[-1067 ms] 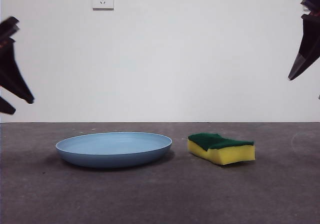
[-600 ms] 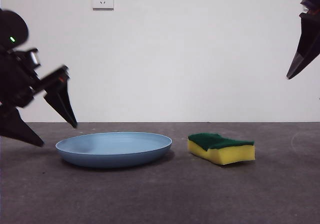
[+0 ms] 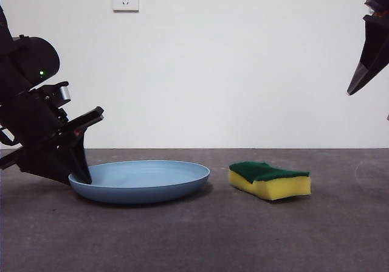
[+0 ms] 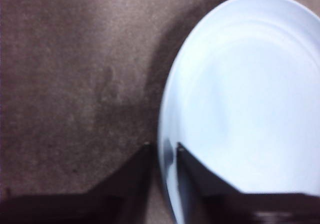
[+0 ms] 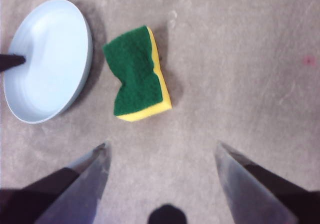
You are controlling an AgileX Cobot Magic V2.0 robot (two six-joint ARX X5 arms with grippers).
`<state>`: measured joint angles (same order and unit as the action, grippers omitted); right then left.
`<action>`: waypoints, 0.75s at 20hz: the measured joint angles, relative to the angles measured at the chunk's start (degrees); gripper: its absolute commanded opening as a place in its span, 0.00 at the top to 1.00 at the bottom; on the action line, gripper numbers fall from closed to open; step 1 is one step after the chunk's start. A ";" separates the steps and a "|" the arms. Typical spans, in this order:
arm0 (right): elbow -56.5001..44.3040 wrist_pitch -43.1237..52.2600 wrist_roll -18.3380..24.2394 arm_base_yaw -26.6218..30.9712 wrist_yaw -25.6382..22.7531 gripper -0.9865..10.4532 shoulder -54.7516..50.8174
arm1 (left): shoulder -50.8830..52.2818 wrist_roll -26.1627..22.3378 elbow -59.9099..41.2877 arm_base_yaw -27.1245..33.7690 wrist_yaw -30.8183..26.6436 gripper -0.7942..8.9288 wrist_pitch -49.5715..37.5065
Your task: Pick up the plate,pick up the cloth,clean the plate with the cloth
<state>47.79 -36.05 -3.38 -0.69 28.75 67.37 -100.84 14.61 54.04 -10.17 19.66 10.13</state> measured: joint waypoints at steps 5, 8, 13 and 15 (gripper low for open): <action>2.40 1.44 0.94 -6.05 -2.08 0.61 0.33 | 2.82 0.33 0.74 -0.15 0.28 0.93 1.73; 7.13 1.90 1.99 -11.63 -6.43 0.61 3.65 | 8.31 -0.66 2.45 -0.48 -0.22 0.93 4.24; 14.36 2.01 5.03 -17.92 -13.97 0.61 15.50 | 19.56 -3.04 2.89 -0.50 -0.26 0.93 10.88; 16.98 2.03 6.47 -19.41 -15.19 0.61 21.57 | 23.58 -4.52 2.89 -0.50 -0.39 0.93 14.88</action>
<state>64.77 -34.02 3.09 -20.10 13.56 88.95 -77.25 10.09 56.93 -10.68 19.27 25.02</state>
